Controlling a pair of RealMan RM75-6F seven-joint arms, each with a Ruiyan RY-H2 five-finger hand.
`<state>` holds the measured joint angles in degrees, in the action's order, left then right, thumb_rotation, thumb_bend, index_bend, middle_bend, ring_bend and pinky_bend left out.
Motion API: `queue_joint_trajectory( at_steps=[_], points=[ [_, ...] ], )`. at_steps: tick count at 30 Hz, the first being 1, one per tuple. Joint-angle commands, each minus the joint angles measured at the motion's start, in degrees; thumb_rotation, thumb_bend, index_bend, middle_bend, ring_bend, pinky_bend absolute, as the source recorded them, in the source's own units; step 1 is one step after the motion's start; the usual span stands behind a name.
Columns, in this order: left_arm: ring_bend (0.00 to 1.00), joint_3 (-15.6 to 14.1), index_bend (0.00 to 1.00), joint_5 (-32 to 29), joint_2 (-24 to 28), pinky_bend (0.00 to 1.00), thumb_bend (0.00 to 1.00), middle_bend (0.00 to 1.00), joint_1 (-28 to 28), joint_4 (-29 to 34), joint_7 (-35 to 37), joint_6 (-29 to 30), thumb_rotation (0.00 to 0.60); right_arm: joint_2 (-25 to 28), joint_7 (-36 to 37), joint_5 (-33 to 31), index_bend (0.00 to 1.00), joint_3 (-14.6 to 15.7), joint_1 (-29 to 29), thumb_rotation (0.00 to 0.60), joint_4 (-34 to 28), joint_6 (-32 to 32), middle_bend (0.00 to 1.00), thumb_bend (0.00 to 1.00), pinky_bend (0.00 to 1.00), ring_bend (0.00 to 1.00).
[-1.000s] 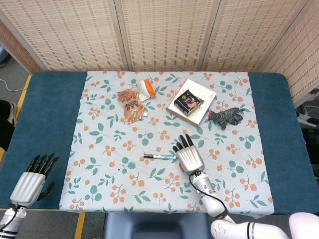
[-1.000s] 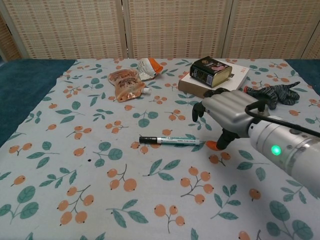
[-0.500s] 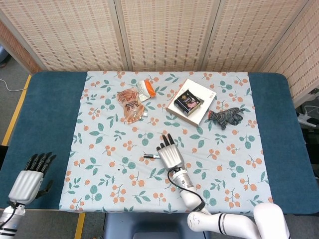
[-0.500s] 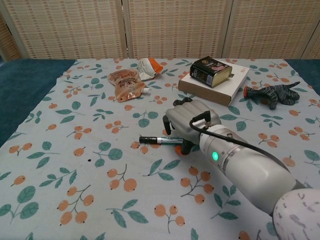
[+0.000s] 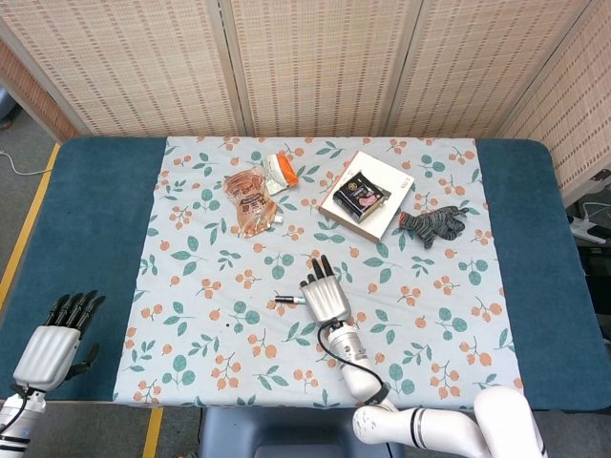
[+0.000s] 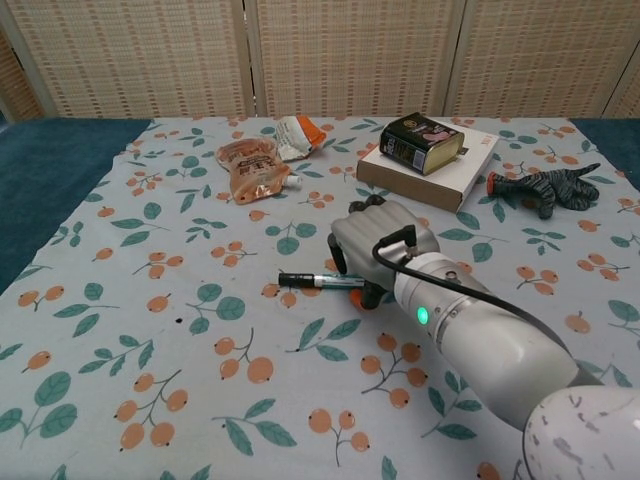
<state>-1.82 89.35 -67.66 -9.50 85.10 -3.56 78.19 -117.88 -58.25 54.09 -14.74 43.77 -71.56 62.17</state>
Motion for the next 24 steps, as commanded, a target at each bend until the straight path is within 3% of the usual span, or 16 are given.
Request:
queue_joint_trajectory(
  at_steps=[1,14,24],
  points=[
    [0.00,0.00,0.00,-0.09,-0.01,0.04,0.43,0.00,-0.02,0.01,-0.04,-0.08,0.600,0.07,0.02,-0.30,0.46,0.16,0.14,0.600,0.03,0.16,0.36,0.26,0.00,0.06],
    [0.00,-0.05,0.00,-0.18,0.14,0.04,0.43,0.00,-0.04,0.19,0.04,-0.02,0.600,-0.21,0.11,-0.99,0.54,1.05,0.70,0.600,0.35,1.24,0.41,0.28,0.00,0.11],
    [0.00,-0.14,0.00,-0.35,0.36,0.04,0.43,0.00,-0.18,0.20,0.60,-0.44,0.600,-0.77,3.20,1.38,0.79,2.89,0.04,0.600,2.14,2.19,0.64,0.39,0.00,0.27]
  ],
)
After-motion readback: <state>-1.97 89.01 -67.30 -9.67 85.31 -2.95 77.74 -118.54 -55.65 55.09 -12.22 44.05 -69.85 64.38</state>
